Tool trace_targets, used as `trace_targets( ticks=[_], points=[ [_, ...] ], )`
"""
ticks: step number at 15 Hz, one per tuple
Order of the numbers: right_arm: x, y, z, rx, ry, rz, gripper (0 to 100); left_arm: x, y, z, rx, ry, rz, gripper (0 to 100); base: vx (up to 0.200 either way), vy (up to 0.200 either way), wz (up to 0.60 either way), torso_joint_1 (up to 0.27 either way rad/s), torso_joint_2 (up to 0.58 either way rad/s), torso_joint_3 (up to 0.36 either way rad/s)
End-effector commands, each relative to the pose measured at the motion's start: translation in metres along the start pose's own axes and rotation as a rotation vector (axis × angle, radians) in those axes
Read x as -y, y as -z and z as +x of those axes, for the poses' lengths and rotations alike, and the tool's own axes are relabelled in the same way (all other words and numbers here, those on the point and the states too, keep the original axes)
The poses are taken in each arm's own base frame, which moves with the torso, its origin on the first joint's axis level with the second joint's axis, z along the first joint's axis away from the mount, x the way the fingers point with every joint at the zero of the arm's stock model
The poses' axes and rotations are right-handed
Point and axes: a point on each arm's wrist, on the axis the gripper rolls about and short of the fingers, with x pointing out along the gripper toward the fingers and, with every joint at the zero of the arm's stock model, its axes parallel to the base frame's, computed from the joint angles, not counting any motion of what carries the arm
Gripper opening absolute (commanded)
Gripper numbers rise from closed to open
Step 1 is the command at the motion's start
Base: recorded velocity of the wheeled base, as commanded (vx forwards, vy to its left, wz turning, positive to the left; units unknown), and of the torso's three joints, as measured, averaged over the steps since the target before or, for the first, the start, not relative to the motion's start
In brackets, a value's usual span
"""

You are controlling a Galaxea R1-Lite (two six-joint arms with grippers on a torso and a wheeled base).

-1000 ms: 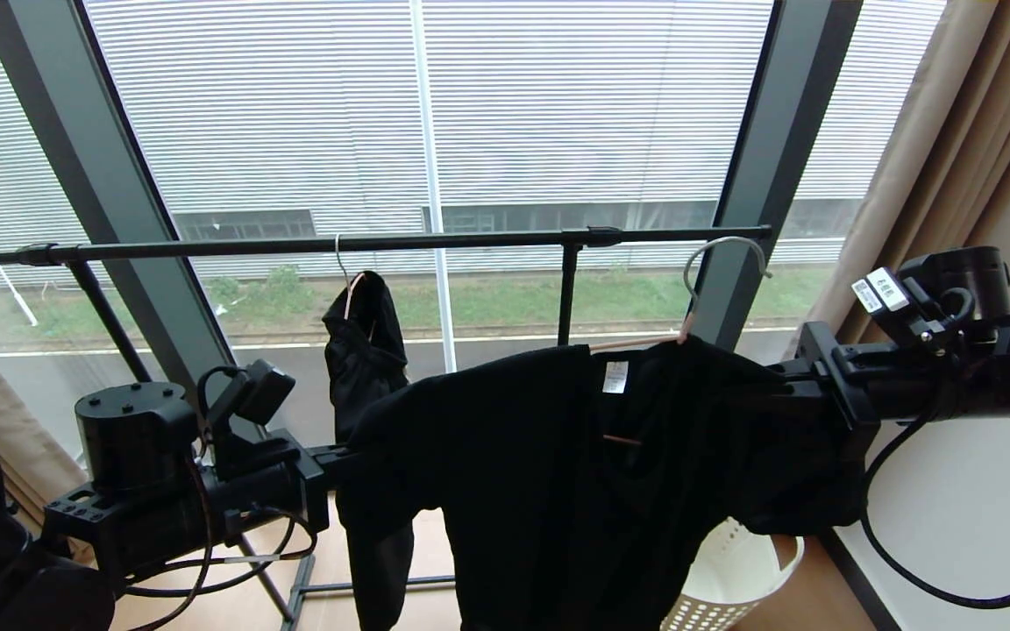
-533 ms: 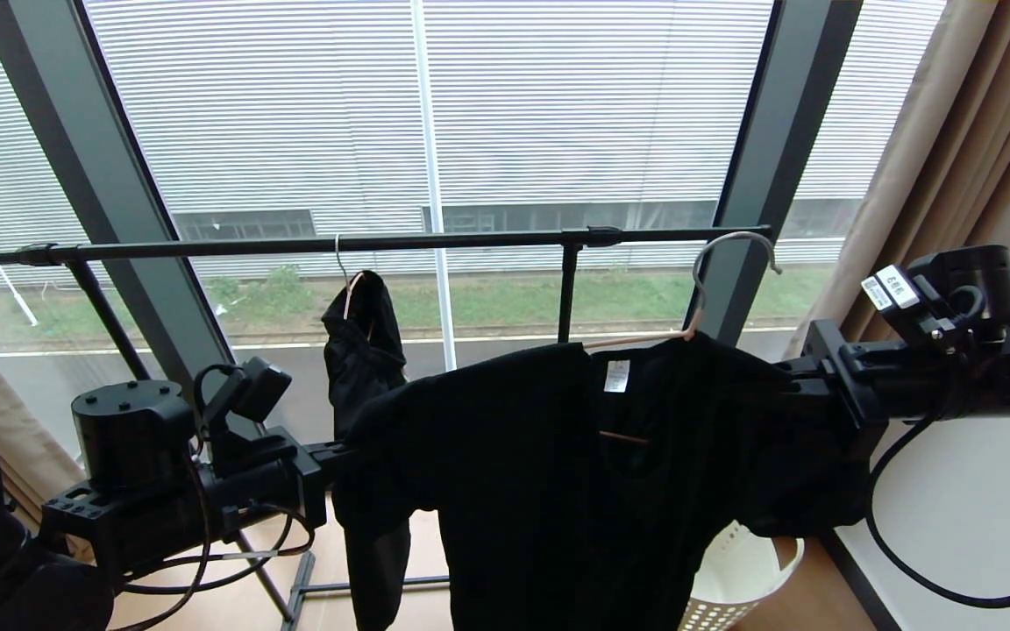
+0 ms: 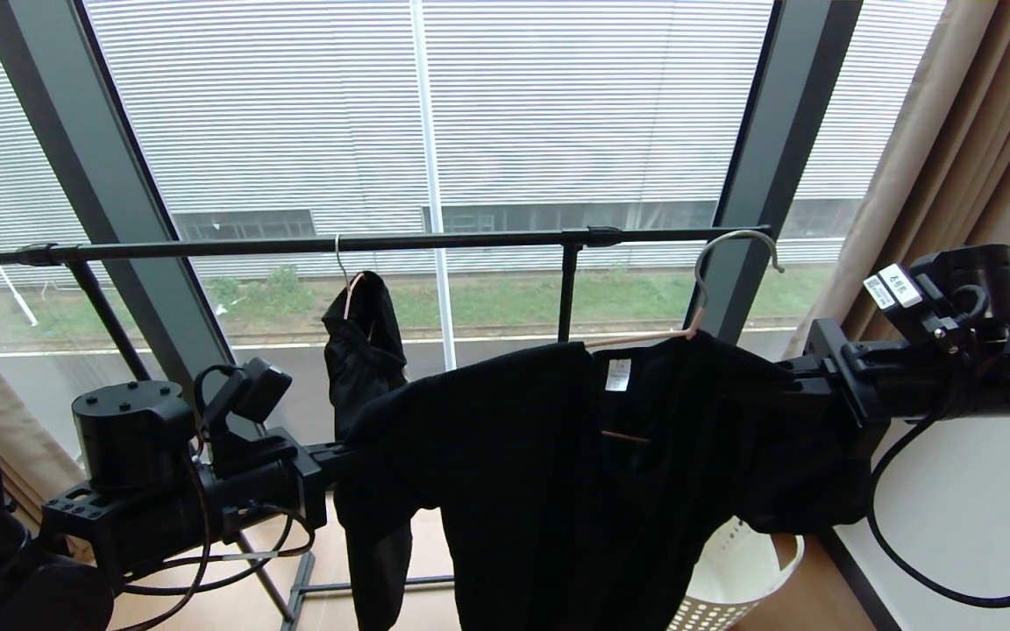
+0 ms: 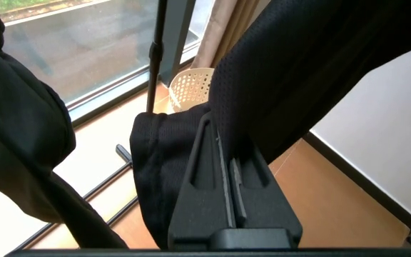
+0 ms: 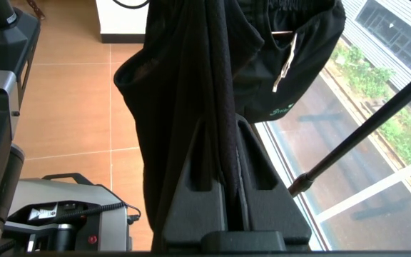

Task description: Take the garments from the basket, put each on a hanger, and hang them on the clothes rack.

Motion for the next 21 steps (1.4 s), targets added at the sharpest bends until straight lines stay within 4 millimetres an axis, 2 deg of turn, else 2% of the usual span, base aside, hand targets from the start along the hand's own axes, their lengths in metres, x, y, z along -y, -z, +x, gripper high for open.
trace_targets(
  ticks=[1,4,5,10,13,15,16,17,18,19,21],
  points=[
    [0.0,0.0,-0.001,0.0,0.002,-0.002,0,0.0,0.0,0.0,0.0,0.0,0.0,0,0.0,0.0,0.0,0.0,0.0,0.0],
    [0.001,0.002,0.001,-0.002,0.0,0.004,0,0.0,0.001,0.0,-0.004,0.0,0.001,0,0.0,0.0,0.0,0.0,0.0,0.0],
    [0.001,0.002,0.001,-0.002,0.0,0.005,0,0.001,0.002,-0.001,-0.008,0.0,0.003,100,0.0,0.0,0.0,0.0,0.0,0.0],
    [0.0,0.003,0.003,-0.004,-0.008,0.009,0,0.005,0.001,-0.006,0.024,0.009,0.021,100,0.0,0.0,0.0,0.0,0.0,0.0],
    [-0.003,0.004,0.01,-0.009,-0.029,0.017,0,0.018,-0.018,-0.017,0.083,0.024,0.058,100,0.0,0.0,0.0,0.0,0.0,0.0],
    [-0.004,0.01,0.017,-0.015,-0.052,0.036,0,0.036,-0.031,-0.02,0.07,0.069,0.061,100,0.0,0.0,0.0,0.0,0.0,0.0],
    [-0.004,0.01,0.017,-0.015,-0.052,0.036,0,0.036,-0.031,-0.02,0.07,0.069,0.061,100,0.0,0.0,0.0,0.0,0.0,0.0],
    [-0.01,0.016,0.032,-0.025,-0.101,0.055,0,0.053,-0.056,-0.024,0.011,0.096,0.041,100,0.0,0.0,0.0,0.0,0.0,0.0],
    [-0.011,0.016,0.035,-0.028,-0.108,0.057,0,0.056,-0.065,-0.024,0.005,0.095,0.042,100,0.0,0.0,0.0,0.0,0.0,0.0],
    [-0.014,0.018,0.04,-0.04,-0.122,0.063,0,0.062,-0.086,-0.02,-0.012,0.107,0.051,100,0.0,0.0,0.0,0.0,0.0,0.0],
    [-0.02,0.019,0.048,-0.054,-0.142,0.068,0,0.069,-0.101,-0.012,-0.046,0.131,0.128,100,0.0,0.0,0.0,0.0,0.0,0.0]
  ],
)
